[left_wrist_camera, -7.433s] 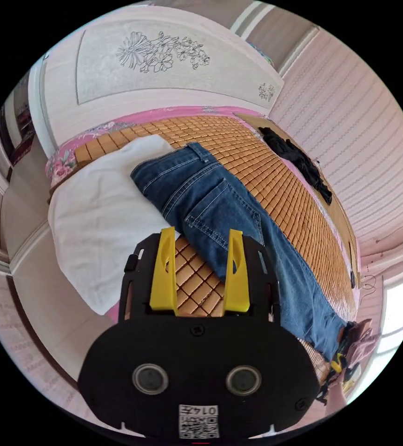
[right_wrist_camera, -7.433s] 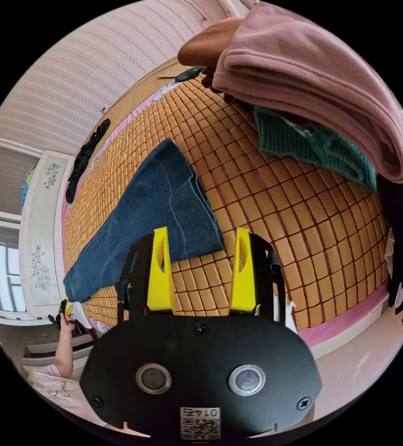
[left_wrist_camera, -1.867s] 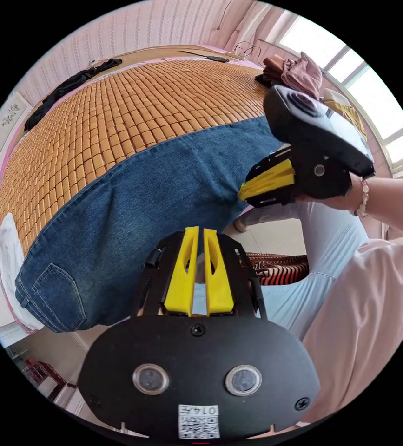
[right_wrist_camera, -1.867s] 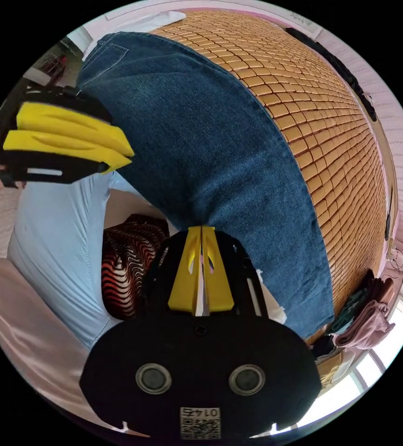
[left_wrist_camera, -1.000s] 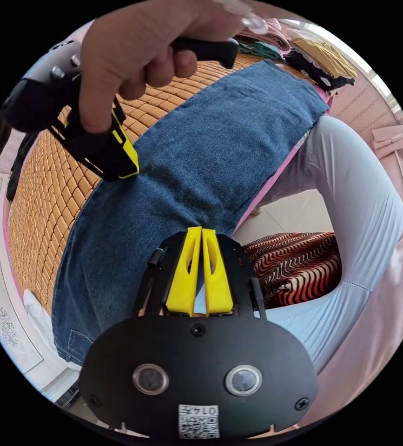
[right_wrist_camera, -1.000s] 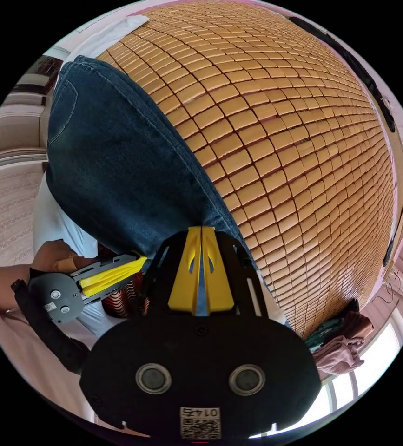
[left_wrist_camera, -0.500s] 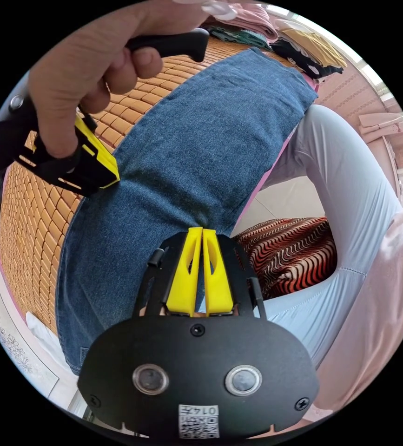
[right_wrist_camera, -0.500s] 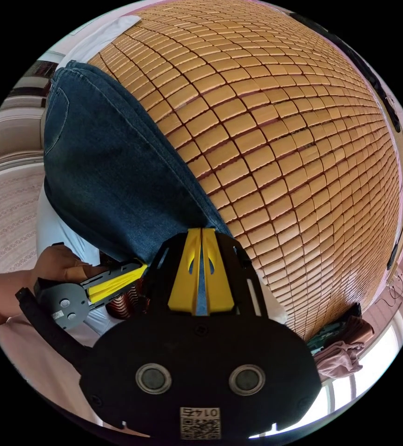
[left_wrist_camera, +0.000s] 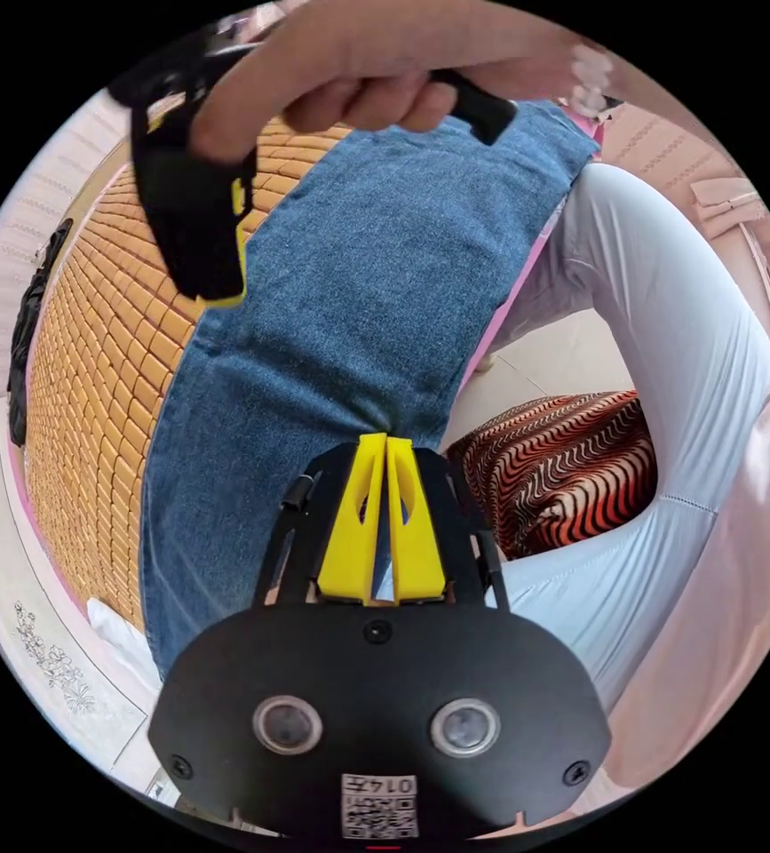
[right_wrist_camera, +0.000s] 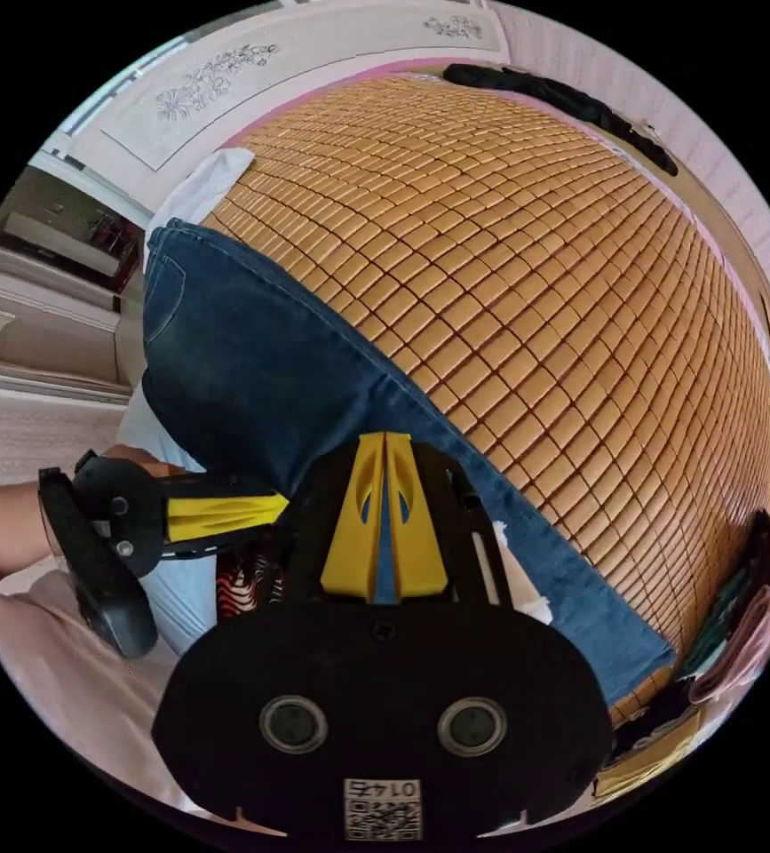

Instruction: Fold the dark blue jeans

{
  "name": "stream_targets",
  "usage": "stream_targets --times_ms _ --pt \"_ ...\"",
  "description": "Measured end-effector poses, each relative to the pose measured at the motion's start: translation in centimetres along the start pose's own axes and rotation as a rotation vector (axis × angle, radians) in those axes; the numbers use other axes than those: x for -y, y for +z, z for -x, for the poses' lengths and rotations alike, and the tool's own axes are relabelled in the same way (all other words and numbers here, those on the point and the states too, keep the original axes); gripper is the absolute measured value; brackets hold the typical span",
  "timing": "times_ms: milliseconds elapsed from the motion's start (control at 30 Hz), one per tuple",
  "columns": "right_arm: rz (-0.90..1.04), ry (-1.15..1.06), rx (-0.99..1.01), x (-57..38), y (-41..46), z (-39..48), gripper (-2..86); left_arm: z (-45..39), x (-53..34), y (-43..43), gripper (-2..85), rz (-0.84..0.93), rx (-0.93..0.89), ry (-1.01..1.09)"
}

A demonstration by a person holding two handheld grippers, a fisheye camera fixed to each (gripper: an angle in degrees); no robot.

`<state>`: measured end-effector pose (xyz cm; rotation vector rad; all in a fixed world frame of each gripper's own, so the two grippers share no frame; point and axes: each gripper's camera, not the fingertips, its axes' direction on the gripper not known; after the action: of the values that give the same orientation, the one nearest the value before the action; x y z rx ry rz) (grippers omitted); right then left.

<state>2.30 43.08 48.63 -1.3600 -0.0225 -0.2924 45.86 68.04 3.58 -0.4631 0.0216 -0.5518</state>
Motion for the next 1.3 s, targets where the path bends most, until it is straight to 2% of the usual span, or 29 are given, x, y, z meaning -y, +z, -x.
stream_targets --times_ms 67,200,267,367,467,567,733,833,967,1100,1167,1300 --pt "-0.125 0.139 0.017 -7.9 -4.4 -4.4 -0.4 -1.3 0.3 -1.1 -0.2 0.001 0.031 0.026" --pt "-0.212 0.475 0.020 -22.5 -9.2 -12.8 3.5 -3.1 1.2 -4.0 2.0 -0.118 0.042 0.046" --pt "-0.280 0.869 0.082 -33.7 -10.9 -18.2 10.8 -4.0 2.8 -5.4 5.8 -0.170 -0.038 0.077" --pt "-0.479 1.268 0.167 -46.2 -11.3 -20.7 13.3 -4.6 5.4 -6.7 7.2 -0.251 -0.191 0.102" --pt "-0.560 1.434 0.225 -52.7 -10.8 -21.6 15.6 -5.1 8.2 -7.9 8.1 -0.295 -0.255 0.136" --pt "-0.538 1.489 0.295 -55.5 -9.7 -23.2 16.6 -5.7 10.5 -9.2 9.3 -0.340 -0.234 0.179" --pt "-0.715 1.493 0.597 -58.7 -7.9 -24.0 8.8 -6.3 13.2 -10.4 10.4 -0.365 -0.192 0.205" --pt "-0.762 1.447 0.546 -59.8 -10.2 -22.2 4.8 -6.4 14.5 -10.8 11.0 -0.374 -0.172 0.216" --pt "-0.875 1.181 0.474 -58.9 -15.7 -18.0 3.2 -5.8 16.1 -12.1 11.6 -0.429 -0.194 0.213" --pt "-0.818 0.873 0.374 -54.1 -19.6 -13.5 2.8 -0.7 16.3 -13.6 11.8 -0.506 -0.317 0.031" --pt "-0.716 0.695 0.318 -49.5 -20.3 -9.7 2.7 3.6 15.8 -14.2 12.8 -0.532 -0.430 -0.105" --pt "-0.562 0.509 0.254 -43.3 -18.2 -3.7 2.8 8.2 13.9 -14.6 14.2 -0.589 -0.463 -0.235"
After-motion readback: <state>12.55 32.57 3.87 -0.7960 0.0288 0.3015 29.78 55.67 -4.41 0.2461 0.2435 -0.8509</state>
